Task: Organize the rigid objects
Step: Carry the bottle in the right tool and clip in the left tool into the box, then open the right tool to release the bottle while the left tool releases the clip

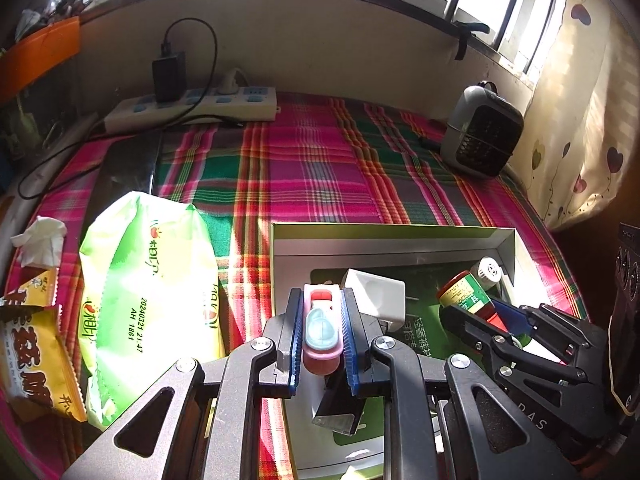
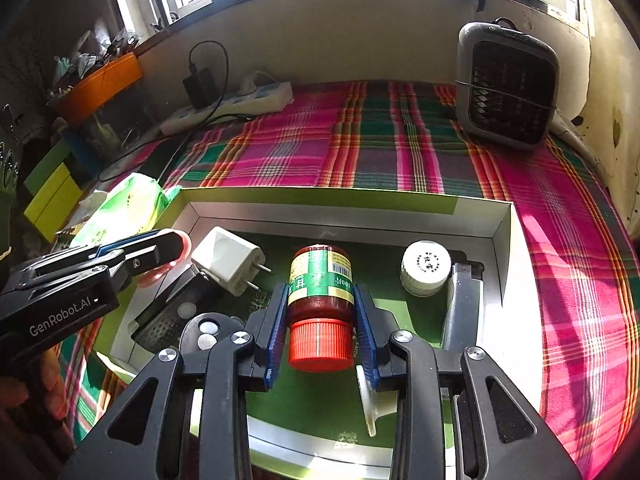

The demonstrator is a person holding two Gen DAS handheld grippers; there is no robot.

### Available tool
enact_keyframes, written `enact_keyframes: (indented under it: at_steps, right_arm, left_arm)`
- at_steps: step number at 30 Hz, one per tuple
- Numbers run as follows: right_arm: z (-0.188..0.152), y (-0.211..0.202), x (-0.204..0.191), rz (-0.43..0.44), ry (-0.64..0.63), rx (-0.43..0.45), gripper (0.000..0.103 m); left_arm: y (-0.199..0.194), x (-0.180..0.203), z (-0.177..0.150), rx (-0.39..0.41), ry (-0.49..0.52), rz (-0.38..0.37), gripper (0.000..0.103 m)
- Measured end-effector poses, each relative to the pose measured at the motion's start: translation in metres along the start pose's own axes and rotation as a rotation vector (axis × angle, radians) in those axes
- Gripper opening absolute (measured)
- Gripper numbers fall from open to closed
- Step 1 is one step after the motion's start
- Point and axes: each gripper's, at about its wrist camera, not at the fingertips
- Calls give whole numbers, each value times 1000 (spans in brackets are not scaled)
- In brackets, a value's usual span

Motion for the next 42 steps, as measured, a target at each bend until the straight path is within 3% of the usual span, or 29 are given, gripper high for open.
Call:
enact_keyframes:
  at_steps: [29,33,42]
  right_arm:
    - [-1,5,1,12,2,-12,33]
    - [-2,3,1,13,6,-9,43]
    - [-3,-5,2,7,10,10,45]
  left_arm:
    - [8,5,-3,-22,13,-9,22]
    - [7,6,-4,-18,9,-15,26]
    - [-3,14,-8,-6,25,6,35]
Point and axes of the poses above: each gripper's, at about its wrist camera, not at the fingertips, and y roughly the way its jaws point, x to its right, z to its top, and after that the axes turned 11 degrees about -z, right-handed
